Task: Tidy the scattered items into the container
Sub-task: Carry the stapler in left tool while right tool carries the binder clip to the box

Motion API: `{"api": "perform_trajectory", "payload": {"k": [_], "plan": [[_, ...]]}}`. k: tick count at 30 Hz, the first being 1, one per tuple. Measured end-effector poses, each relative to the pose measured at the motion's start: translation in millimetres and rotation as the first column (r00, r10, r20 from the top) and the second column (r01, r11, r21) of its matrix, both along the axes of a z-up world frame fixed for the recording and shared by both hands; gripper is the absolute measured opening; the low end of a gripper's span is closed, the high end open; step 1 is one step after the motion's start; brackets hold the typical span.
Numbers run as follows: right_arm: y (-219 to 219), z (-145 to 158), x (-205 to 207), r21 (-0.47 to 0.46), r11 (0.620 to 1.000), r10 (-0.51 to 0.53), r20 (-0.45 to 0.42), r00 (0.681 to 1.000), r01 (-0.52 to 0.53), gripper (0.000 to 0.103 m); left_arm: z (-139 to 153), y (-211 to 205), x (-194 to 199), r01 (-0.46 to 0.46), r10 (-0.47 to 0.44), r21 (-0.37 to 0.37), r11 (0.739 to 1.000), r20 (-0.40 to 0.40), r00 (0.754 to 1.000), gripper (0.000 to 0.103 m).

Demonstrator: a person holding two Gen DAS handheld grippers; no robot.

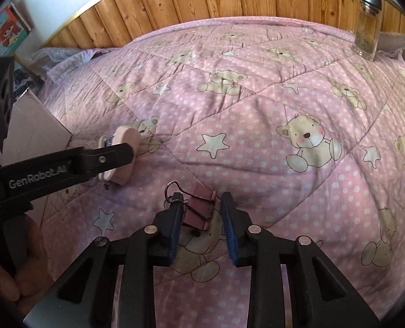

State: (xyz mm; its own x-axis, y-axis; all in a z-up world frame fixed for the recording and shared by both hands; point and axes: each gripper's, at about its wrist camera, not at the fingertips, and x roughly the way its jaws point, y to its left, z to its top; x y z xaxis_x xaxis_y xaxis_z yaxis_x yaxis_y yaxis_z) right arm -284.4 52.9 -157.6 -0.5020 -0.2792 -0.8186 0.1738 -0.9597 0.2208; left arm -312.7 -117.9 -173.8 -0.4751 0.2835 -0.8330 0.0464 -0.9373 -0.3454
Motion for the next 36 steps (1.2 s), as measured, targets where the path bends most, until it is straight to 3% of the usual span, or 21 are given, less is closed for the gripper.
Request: {"api": "perform_trajectory", "payload": {"k": [7,12,13,15,16,17,19,27,36], "plan": [[9,-2,-7,-0.075,0.997,-0.020,0.016,1.000,0.021,0.026,6,-45,22,-0.155,0.158,0.067,0.986,-0.037,0.987,0.051],[8,-2,-10,-0.075,0.997,-0.026,0.009,1.000,0.027,0.026,3,-30,12,-0.102,0.103,0.028,0.994,-0.026,0.994,0.060],[6,-2,-10,-0.062,0.998,-0.022,0.003,1.000,0.022,0.026,0,-23,9,-0.085,0.085,0.006,0.996,-0.021,0.996,0.062],[2,-2,-10,-0.030,1.000,-0.008,-0.018,1.000,0.007,0.026,-3,-9,7,-0.059,0.055,-0.108,0.992,-0.039,0.998,0.062],[1,-2,-9,-0.014,1.000,0.000,-0.032,1.000,0.000,0.026,-3,-1,6,-0.036,0.028,-0.172,0.984,-0.049,0.998,0.058],[0,-3,-10,-0.004,1.000,0.006,-0.042,0.999,-0.006,0.026,-4,6,5,-0.018,0.004,-0.232,0.973,-0.064,0.998,0.043],[0,-3,-10,-0.001,1.000,0.012,-0.052,0.999,-0.012,0.025,-5,8,6,-0.010,-0.012,-0.265,0.964,-0.080,0.997,0.042],[17,0,-11,-0.105,0.994,-0.025,-0.015,1.000,0.023,0.020,4,-1,10,-0.018,0.005,-0.159,0.987,-0.082,0.997,0.041],[24,16,4,-0.119,0.992,-0.052,-0.020,0.998,0.049,0.020,27,-3,23,-0.025,0.020,-0.053,0.998,-0.090,0.996,0.041]]}}
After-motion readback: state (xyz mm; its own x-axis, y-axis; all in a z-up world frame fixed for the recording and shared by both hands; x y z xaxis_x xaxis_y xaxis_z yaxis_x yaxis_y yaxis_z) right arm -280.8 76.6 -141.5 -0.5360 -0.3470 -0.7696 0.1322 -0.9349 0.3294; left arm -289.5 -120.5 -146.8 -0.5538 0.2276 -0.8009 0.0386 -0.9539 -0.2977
